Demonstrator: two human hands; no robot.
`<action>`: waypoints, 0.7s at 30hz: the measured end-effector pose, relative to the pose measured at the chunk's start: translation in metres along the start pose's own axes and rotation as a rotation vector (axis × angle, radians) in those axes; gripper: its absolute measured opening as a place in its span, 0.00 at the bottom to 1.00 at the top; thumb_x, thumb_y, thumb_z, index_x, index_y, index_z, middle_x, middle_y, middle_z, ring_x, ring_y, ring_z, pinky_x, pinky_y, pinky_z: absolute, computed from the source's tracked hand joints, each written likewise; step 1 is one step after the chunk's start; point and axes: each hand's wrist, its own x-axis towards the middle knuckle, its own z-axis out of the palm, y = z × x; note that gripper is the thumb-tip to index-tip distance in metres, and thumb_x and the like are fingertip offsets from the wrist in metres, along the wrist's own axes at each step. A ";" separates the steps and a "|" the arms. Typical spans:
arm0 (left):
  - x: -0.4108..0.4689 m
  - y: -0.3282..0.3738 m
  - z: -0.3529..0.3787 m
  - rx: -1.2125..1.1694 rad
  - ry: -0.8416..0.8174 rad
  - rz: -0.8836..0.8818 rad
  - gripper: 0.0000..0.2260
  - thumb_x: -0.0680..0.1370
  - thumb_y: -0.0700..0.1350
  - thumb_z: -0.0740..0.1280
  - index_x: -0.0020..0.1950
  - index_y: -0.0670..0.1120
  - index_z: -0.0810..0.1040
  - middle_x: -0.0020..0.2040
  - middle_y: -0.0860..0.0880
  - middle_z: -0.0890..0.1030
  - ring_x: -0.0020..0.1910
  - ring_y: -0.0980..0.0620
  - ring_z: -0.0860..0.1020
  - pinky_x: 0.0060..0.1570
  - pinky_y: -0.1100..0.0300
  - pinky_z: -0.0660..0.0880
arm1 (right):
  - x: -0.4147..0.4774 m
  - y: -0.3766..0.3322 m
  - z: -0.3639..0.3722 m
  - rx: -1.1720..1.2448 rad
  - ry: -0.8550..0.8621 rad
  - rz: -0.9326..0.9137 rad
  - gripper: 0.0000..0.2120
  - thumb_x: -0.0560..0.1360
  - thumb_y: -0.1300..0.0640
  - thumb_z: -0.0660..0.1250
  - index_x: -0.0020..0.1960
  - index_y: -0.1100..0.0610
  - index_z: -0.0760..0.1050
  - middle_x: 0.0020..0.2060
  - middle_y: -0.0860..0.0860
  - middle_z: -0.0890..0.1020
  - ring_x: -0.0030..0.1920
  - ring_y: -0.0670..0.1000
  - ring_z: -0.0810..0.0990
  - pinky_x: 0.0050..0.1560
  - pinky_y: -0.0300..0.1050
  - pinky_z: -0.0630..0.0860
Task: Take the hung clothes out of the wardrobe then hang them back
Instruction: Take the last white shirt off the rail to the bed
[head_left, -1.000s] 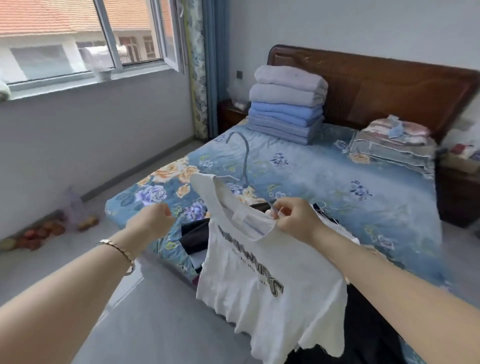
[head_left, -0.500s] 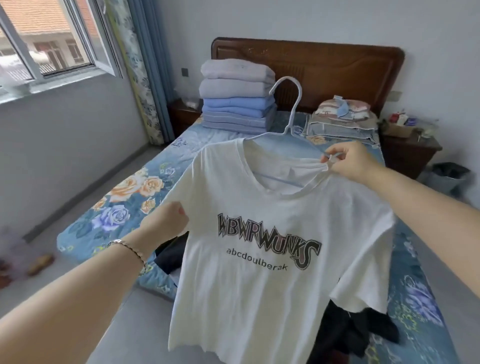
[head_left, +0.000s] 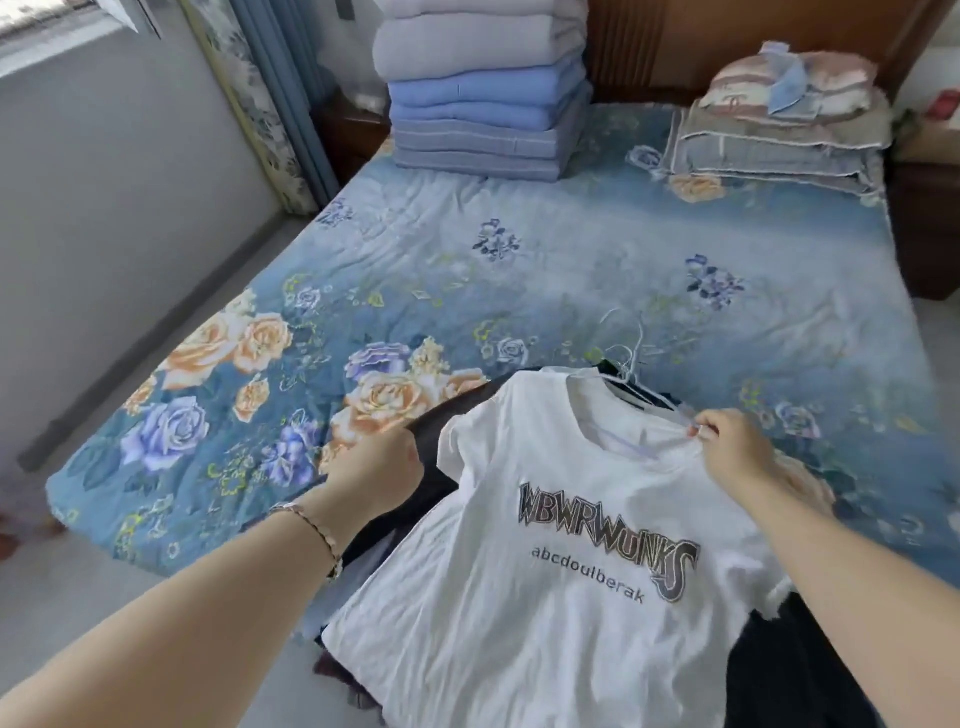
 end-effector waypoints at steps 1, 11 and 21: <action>0.025 0.014 0.008 -0.006 -0.022 0.012 0.11 0.80 0.43 0.53 0.39 0.44 0.70 0.41 0.45 0.76 0.44 0.43 0.77 0.36 0.59 0.66 | 0.019 0.010 0.015 -0.045 -0.015 -0.005 0.10 0.72 0.70 0.62 0.42 0.60 0.80 0.49 0.62 0.79 0.49 0.63 0.78 0.44 0.49 0.69; 0.206 0.108 0.097 -0.289 -0.075 0.020 0.14 0.78 0.41 0.58 0.62 0.50 0.73 0.63 0.51 0.73 0.52 0.50 0.76 0.47 0.58 0.74 | 0.154 0.079 0.107 -0.193 -0.216 0.295 0.17 0.73 0.63 0.63 0.62 0.61 0.71 0.60 0.59 0.76 0.62 0.59 0.73 0.56 0.47 0.70; 0.364 0.190 0.145 -0.117 -0.236 0.164 0.18 0.79 0.46 0.60 0.68 0.46 0.68 0.65 0.44 0.73 0.62 0.44 0.72 0.60 0.53 0.70 | 0.185 0.095 0.149 0.139 -0.095 0.299 0.16 0.74 0.50 0.67 0.31 0.54 0.67 0.26 0.49 0.70 0.34 0.54 0.71 0.32 0.45 0.63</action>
